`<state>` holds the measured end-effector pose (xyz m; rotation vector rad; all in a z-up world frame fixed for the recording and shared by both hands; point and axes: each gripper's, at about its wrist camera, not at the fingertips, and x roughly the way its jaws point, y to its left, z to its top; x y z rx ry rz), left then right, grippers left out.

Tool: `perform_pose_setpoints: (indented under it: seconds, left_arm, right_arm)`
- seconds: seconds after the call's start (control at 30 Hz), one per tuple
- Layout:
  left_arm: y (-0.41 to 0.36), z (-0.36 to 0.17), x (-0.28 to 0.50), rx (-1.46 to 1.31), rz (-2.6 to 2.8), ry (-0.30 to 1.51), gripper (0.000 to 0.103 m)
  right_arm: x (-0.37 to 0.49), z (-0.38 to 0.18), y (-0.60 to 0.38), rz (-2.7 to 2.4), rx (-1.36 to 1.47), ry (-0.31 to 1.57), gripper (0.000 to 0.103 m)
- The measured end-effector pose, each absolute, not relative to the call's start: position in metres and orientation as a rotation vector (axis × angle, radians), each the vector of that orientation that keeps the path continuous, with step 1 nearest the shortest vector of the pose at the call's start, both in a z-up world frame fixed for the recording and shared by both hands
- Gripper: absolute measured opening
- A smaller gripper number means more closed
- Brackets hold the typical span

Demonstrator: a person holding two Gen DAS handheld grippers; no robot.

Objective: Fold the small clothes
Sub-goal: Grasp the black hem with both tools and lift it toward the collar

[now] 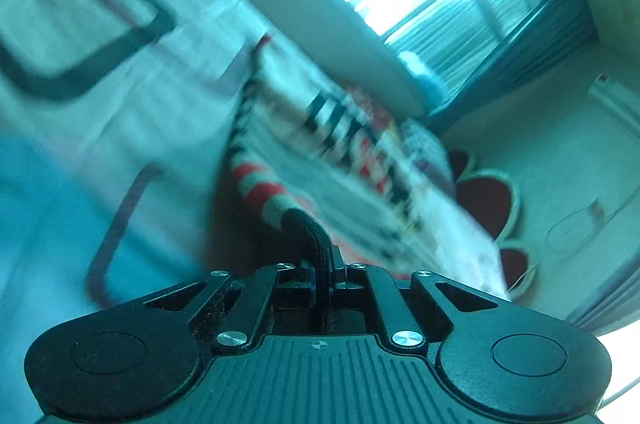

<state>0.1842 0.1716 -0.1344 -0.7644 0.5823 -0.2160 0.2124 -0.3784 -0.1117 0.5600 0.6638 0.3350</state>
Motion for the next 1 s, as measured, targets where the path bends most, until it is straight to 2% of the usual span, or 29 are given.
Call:
perform_pose_setpoints:
  seconds: [0.3,0.5,0.77,0.97,1.0]
  left_arm:
    - [0.179,-0.052,0.265,-0.739,-0.255,0.465,0.005]
    - [0.182,-0.023,0.360,-0.692,-0.244,0.494,0.005]
    - [0.180,-0.043,0.480,-0.620,-0.205,0.618,0.005]
    - [0.184,-0.096,0.553,-0.634,-0.156,0.680,0.006]
    - [0.188,-0.109,0.560,-0.680,-0.143,0.658,0.006]
  right_arm:
    - [0.307,-0.020,-0.368,0.354,0.445,0.526,0.006]
    - [0.395,0.004,-0.356,0.344,0.438,0.521,0.006]
    - [0.515,-0.042,-0.354,0.341,0.536,0.614,0.006]
    - [0.591,-0.107,-0.354,0.314,0.567,0.696,0.006]
    - [0.600,-0.118,-0.354,0.323,0.562,0.689,0.009]
